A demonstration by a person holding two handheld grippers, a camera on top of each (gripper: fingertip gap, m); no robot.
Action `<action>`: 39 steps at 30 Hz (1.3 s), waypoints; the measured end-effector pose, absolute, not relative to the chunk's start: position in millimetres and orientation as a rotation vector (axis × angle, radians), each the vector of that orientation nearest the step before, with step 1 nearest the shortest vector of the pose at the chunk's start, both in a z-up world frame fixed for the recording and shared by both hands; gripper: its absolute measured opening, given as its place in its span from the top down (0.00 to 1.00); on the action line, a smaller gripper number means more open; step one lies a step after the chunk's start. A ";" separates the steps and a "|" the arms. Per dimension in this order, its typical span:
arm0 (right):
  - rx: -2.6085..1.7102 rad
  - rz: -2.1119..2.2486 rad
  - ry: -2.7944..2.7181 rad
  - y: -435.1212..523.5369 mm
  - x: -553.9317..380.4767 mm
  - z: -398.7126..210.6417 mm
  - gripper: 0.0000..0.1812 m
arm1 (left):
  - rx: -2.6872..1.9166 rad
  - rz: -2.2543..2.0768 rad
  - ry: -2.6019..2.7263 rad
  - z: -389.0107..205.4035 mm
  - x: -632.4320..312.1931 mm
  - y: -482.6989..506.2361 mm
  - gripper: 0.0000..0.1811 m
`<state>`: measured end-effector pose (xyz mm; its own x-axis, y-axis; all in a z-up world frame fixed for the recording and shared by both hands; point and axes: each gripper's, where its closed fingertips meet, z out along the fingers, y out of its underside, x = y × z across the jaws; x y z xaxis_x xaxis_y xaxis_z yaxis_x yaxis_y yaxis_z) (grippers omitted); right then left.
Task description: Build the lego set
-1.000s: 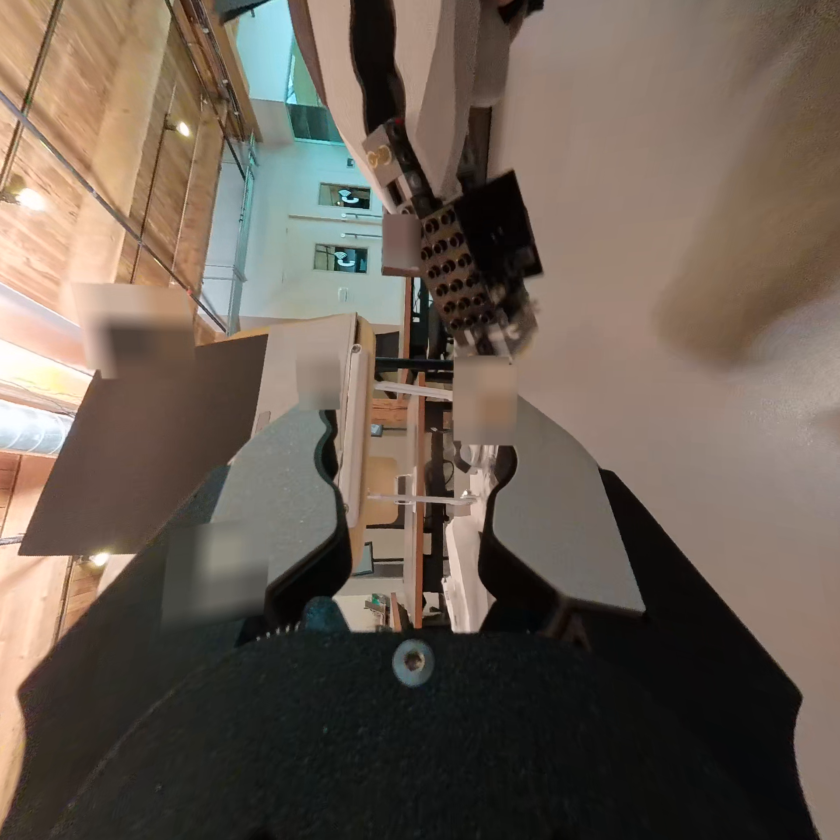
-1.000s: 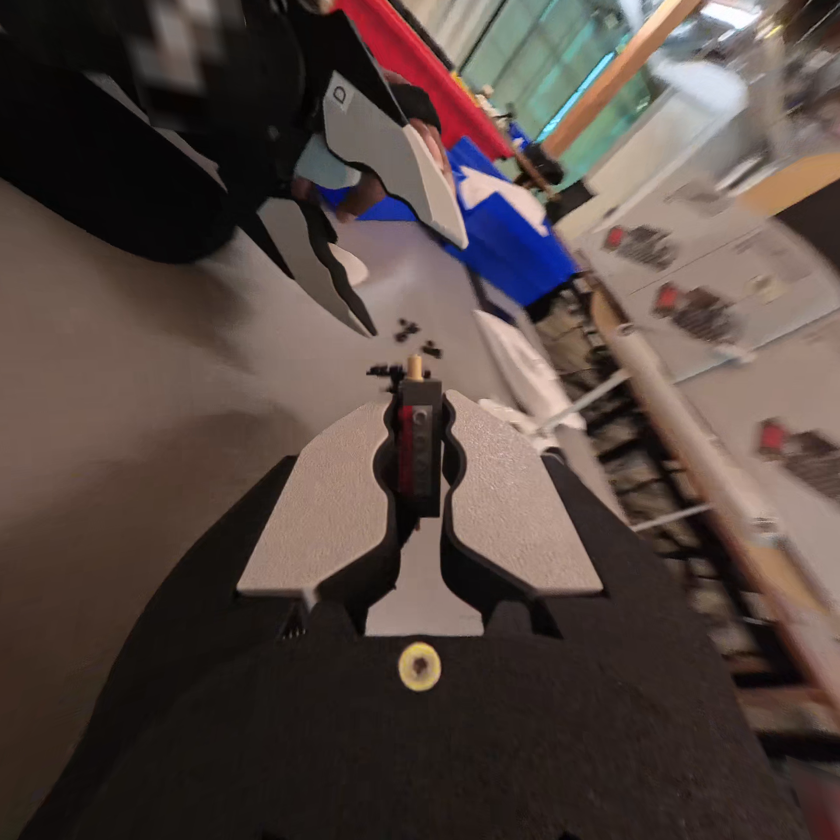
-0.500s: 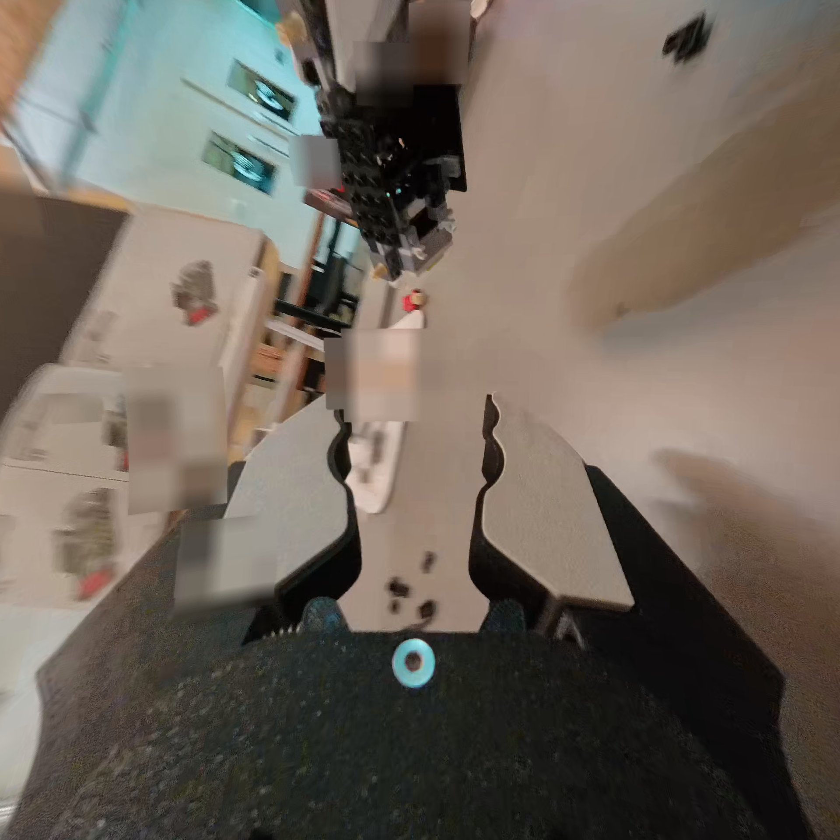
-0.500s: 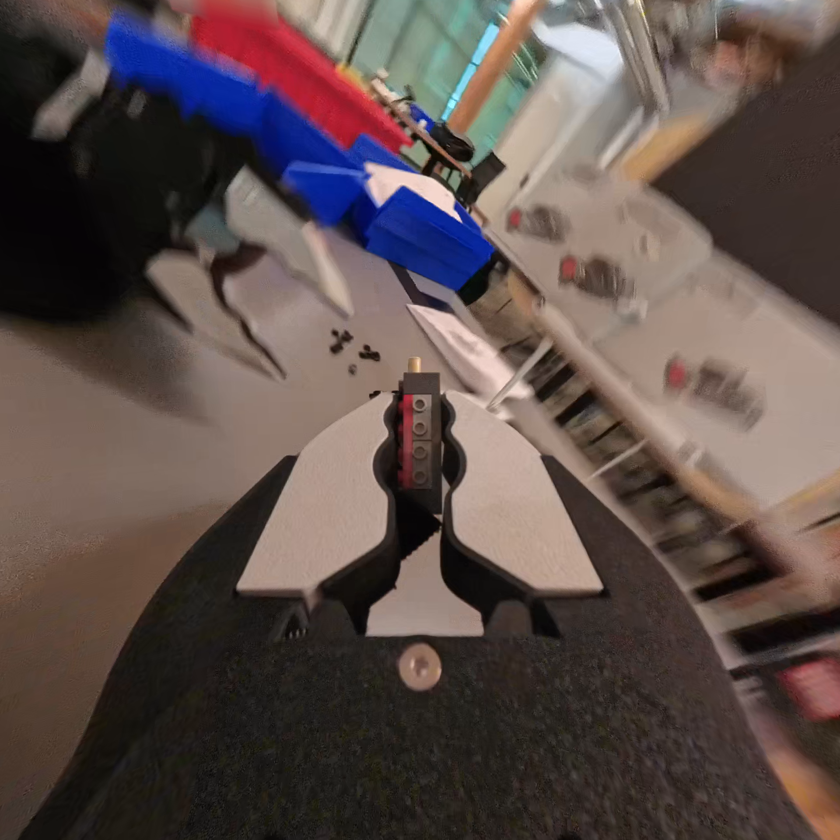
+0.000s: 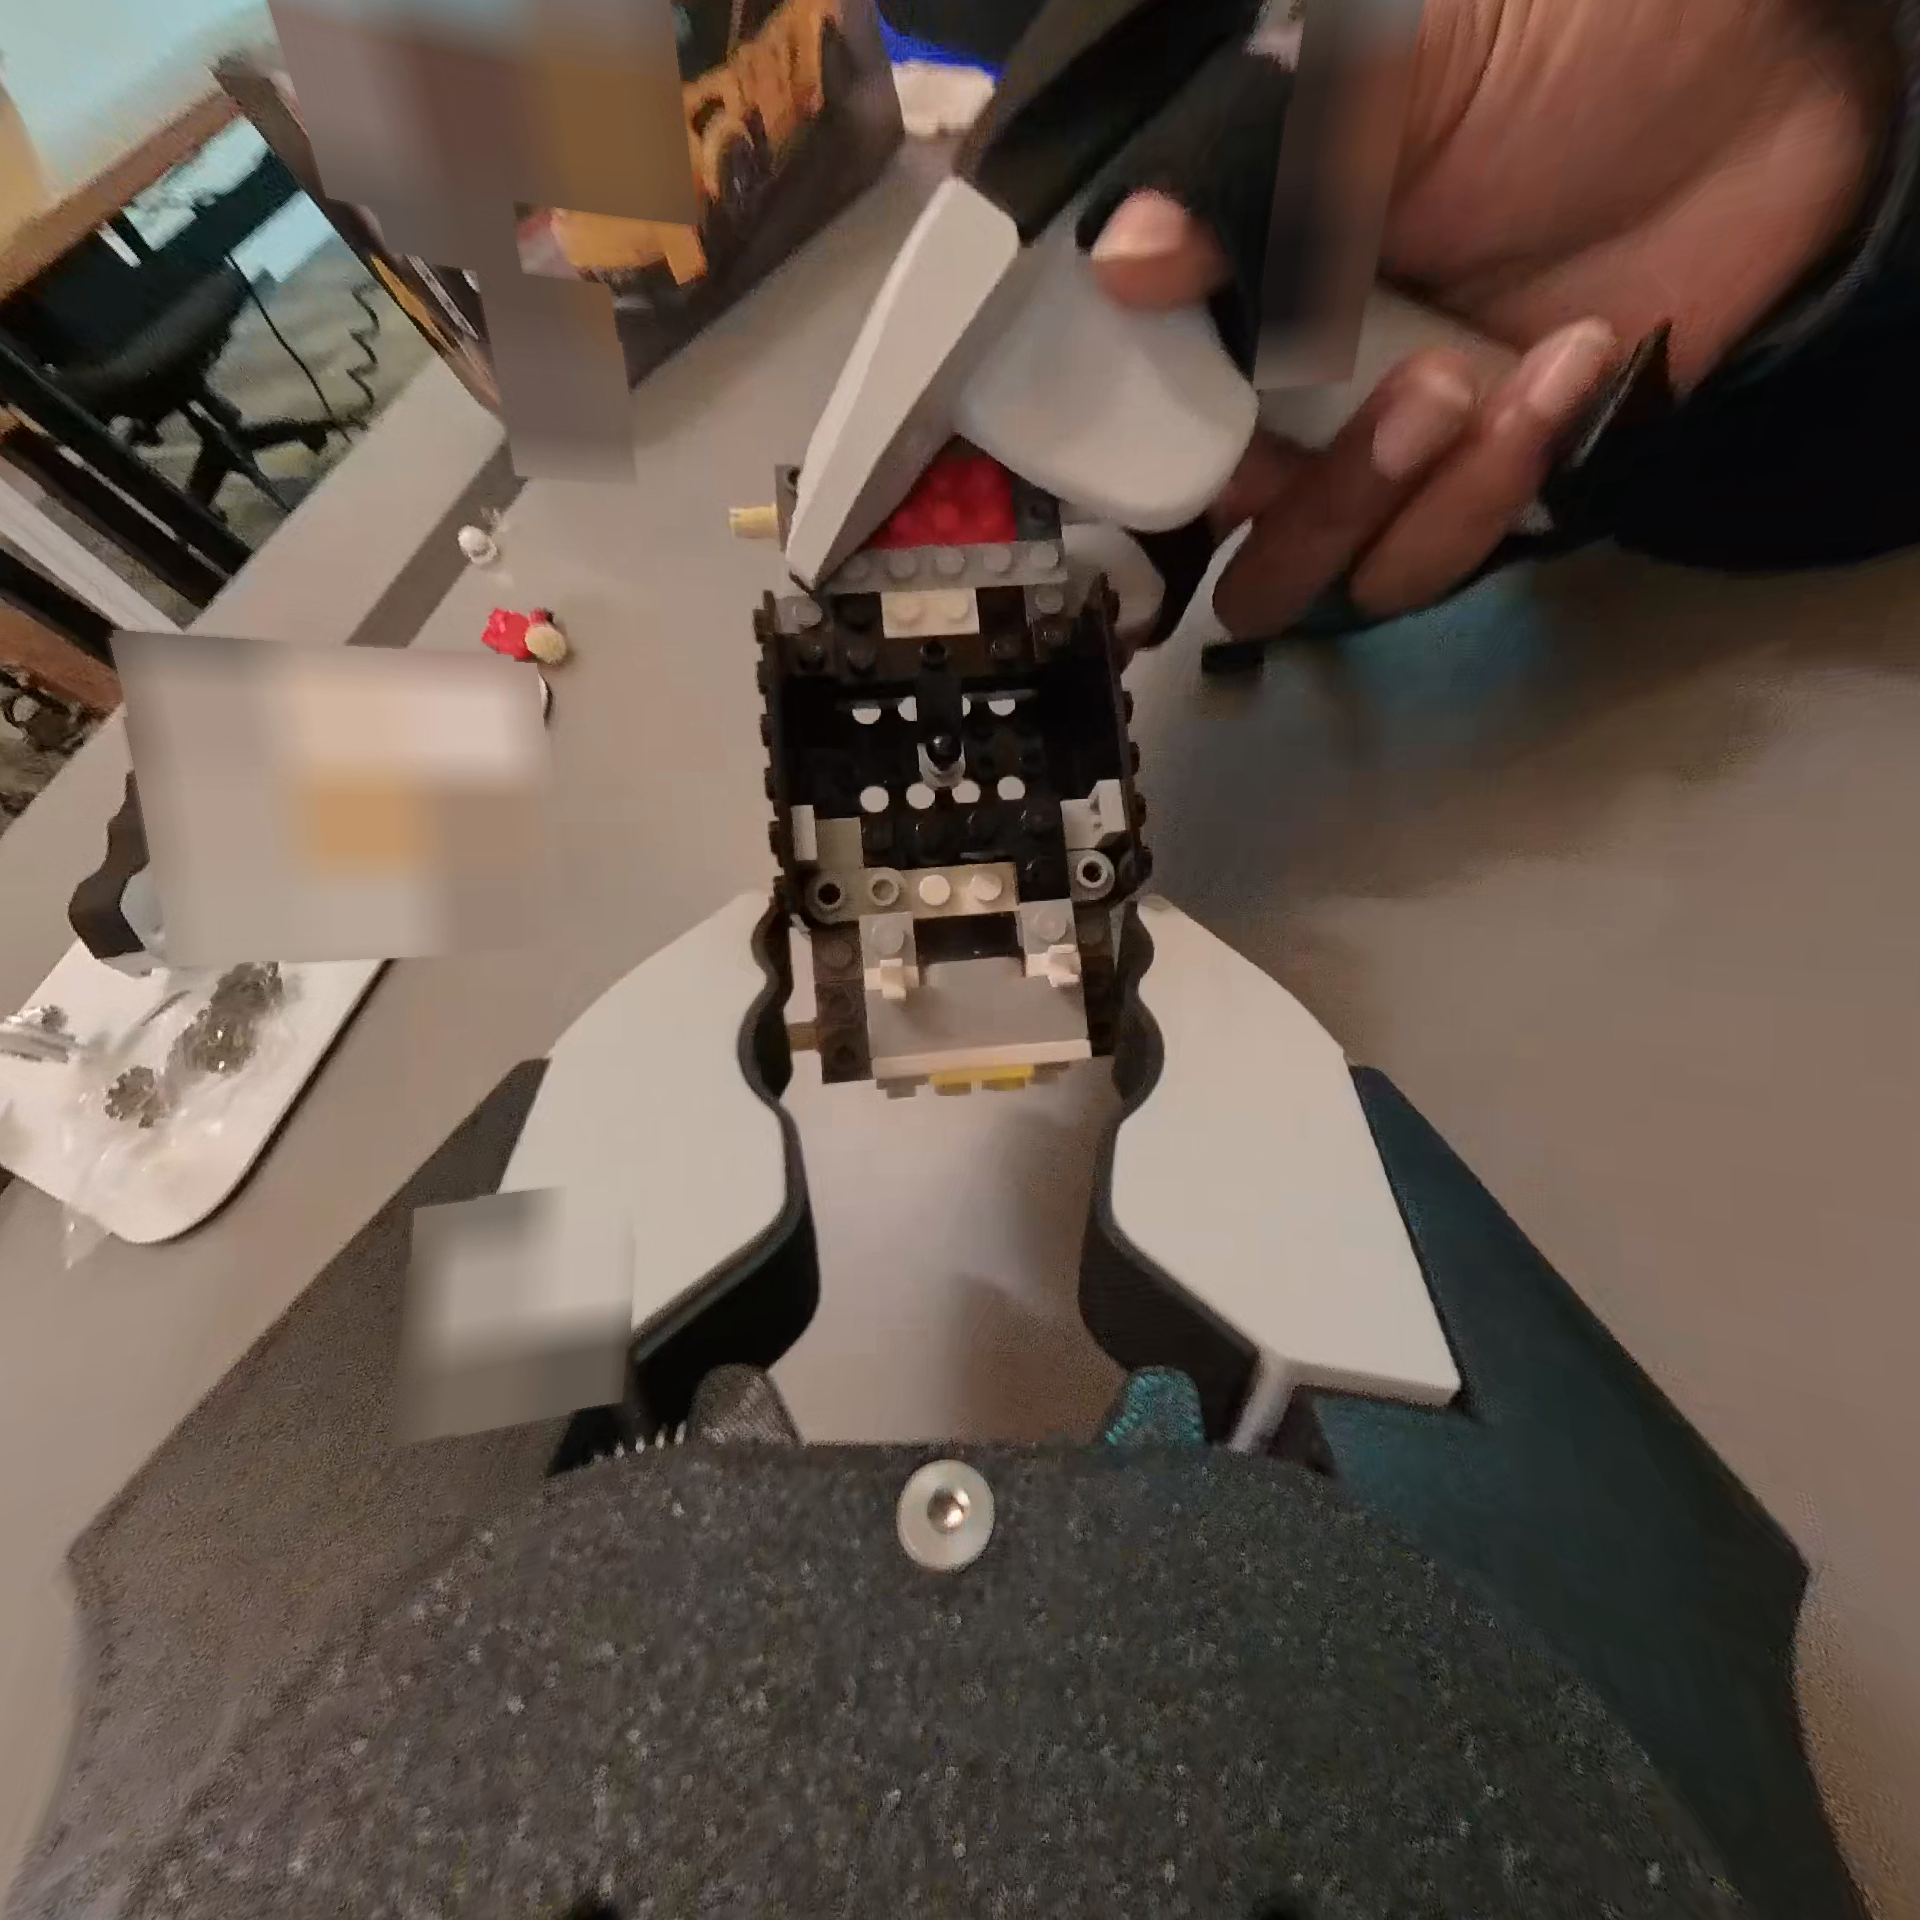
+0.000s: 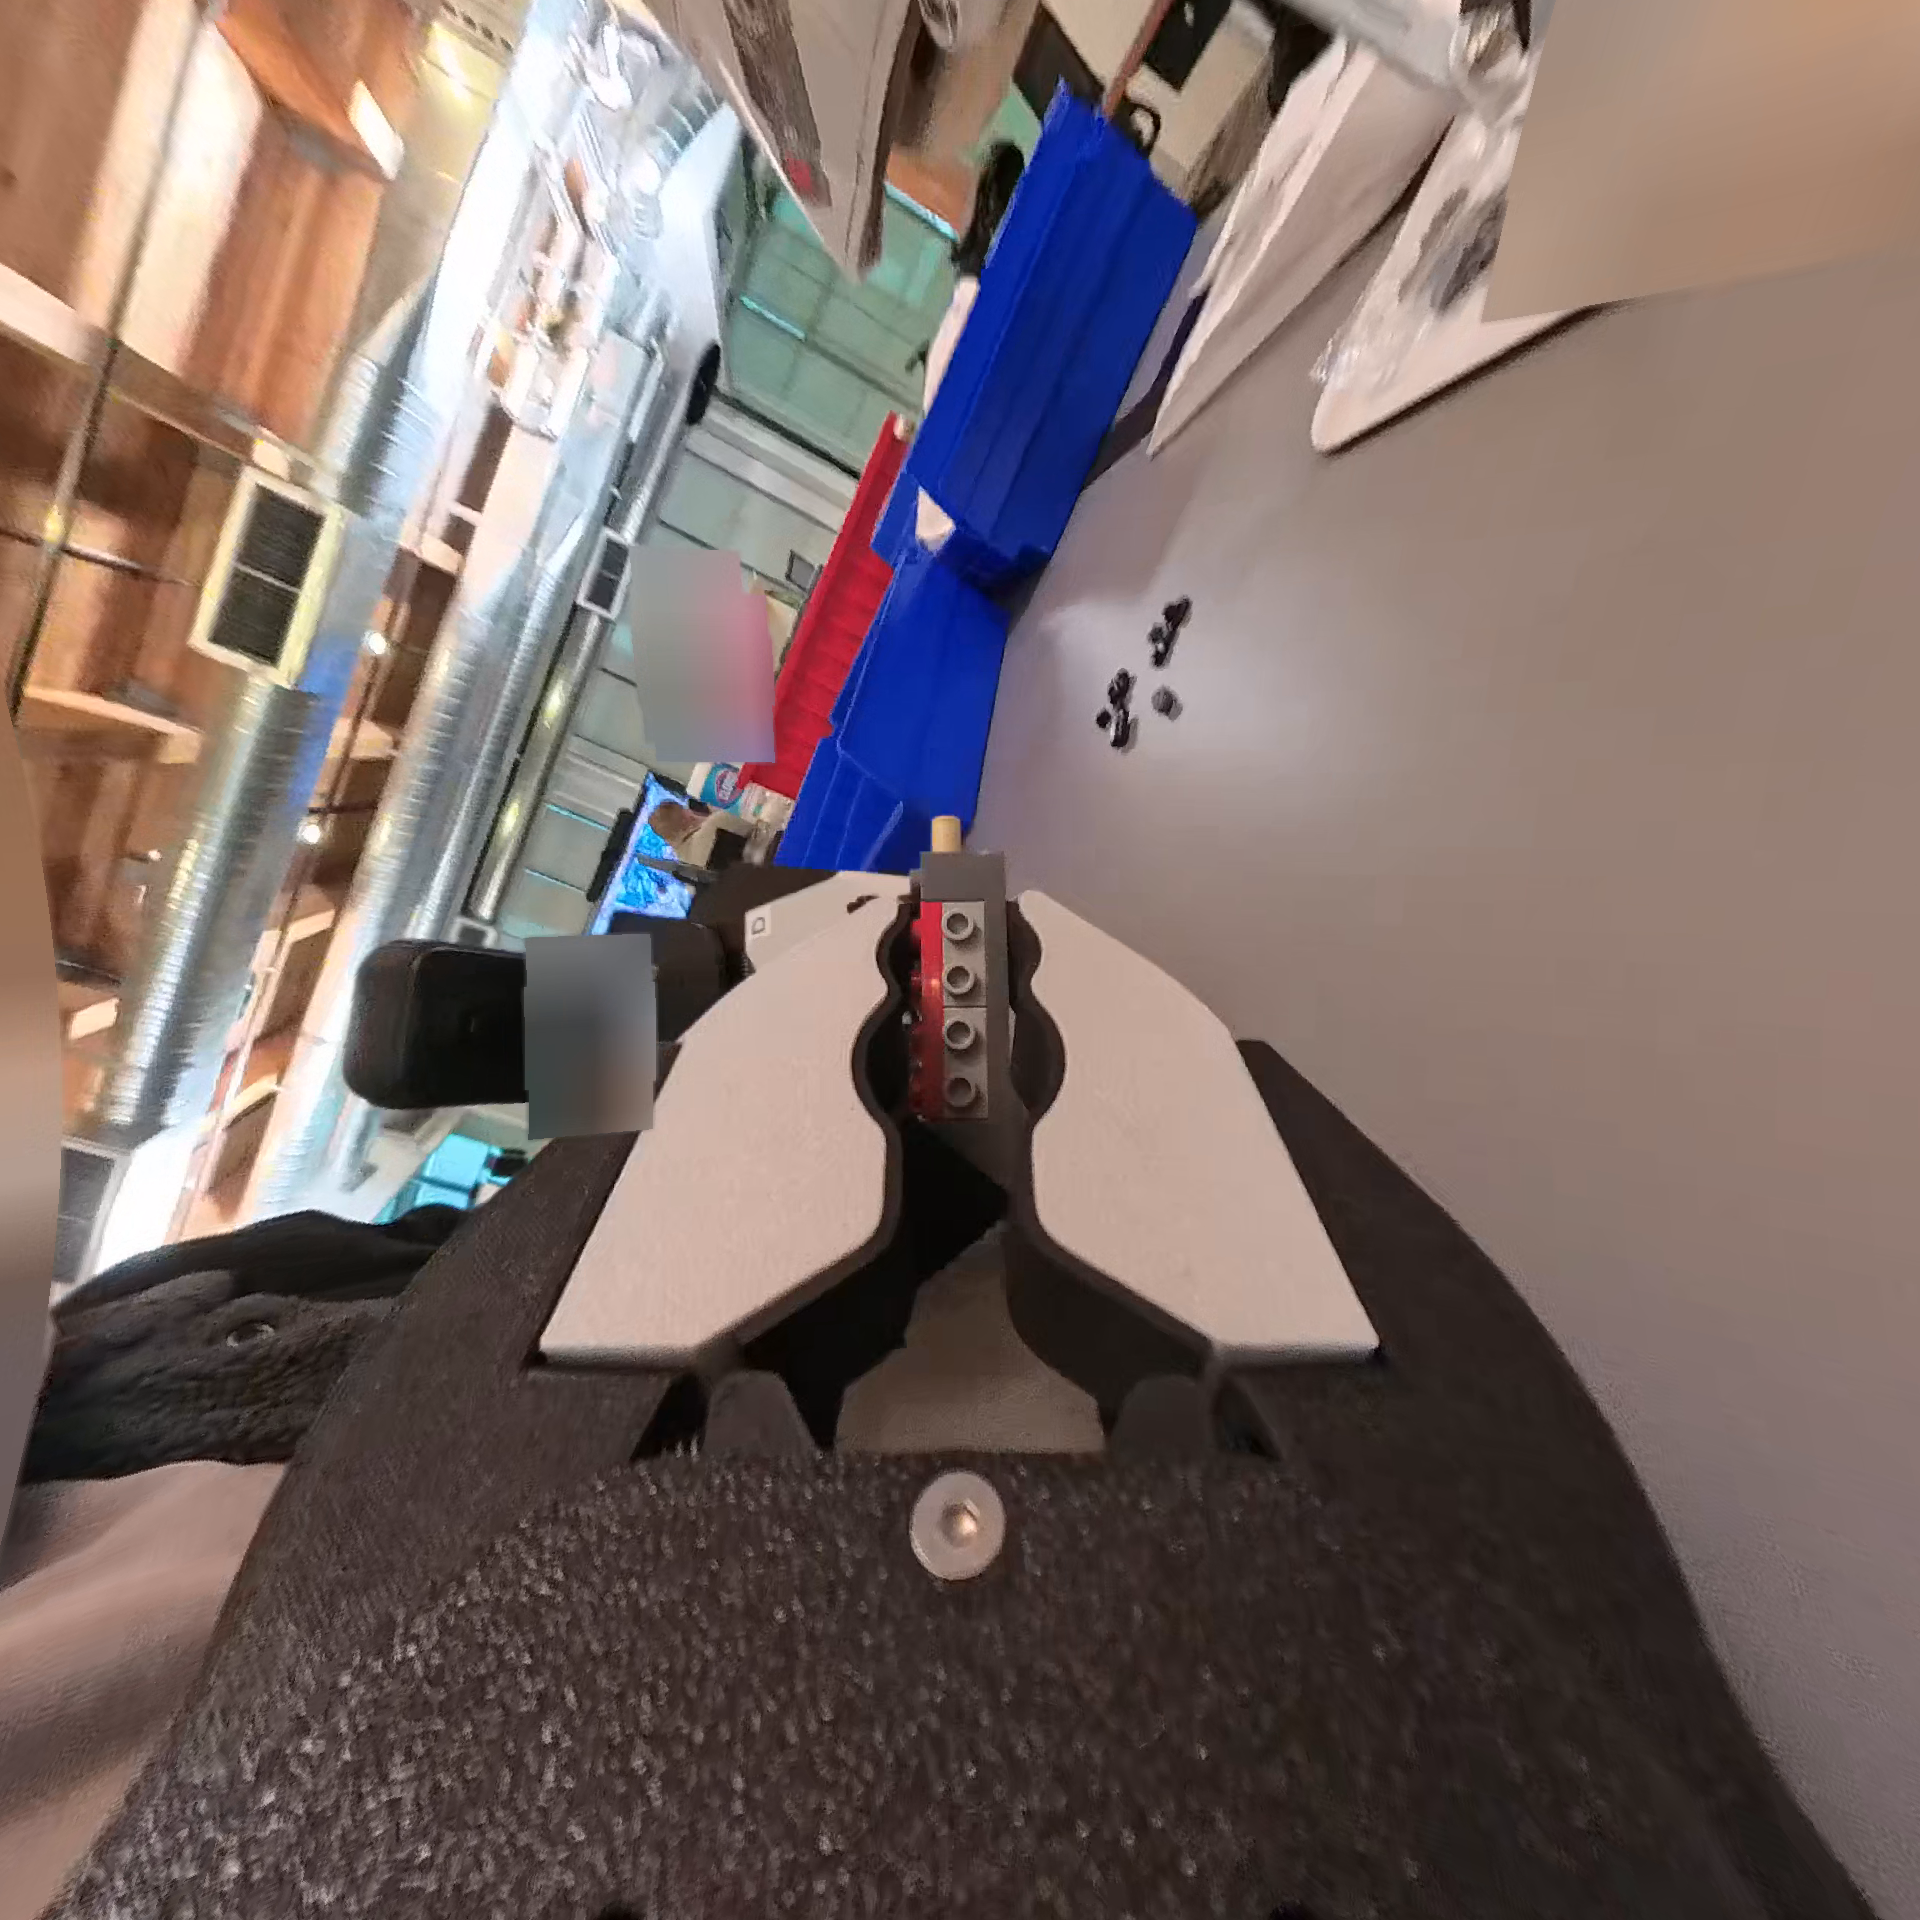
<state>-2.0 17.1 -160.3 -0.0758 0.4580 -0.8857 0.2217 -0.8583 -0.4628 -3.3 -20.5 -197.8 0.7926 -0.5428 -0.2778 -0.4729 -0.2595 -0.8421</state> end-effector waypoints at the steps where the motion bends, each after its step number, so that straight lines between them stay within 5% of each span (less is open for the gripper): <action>1: -2.030 2.039 -0.793 15.1 -2.3 -163.2 0.91 | -1.927 -0.078 0.783 -201.4 -4.5 -22.4 0.67; 7: -1.992 1.801 -1.280 20.9 23.2 -155.0 0.82 | -2.061 -0.361 0.779 -214.9 3.6 -39.2 0.68; 13: -1.722 0.956 -1.970 33.8 85.9 -199.1 0.87 | -2.242 -0.416 0.816 -246.7 5.4 -49.0 0.68; 24: -1.605 0.588 -2.254 20.5 98.4 -254.6 0.94 | -2.176 -0.325 0.826 -238.6 -6.8 -42.6 0.62; 32: -1.513 1.974 -1.809 -58.9 52.5 -148.9 0.95 | -1.731 -0.531 0.885 -162.6 29.4 -63.6 0.74; 39: -1.530 2.651 -1.342 -82.1 27.7 -111.9 0.95 | -1.471 -0.216 0.924 -125.6 34.5 -70.5 0.84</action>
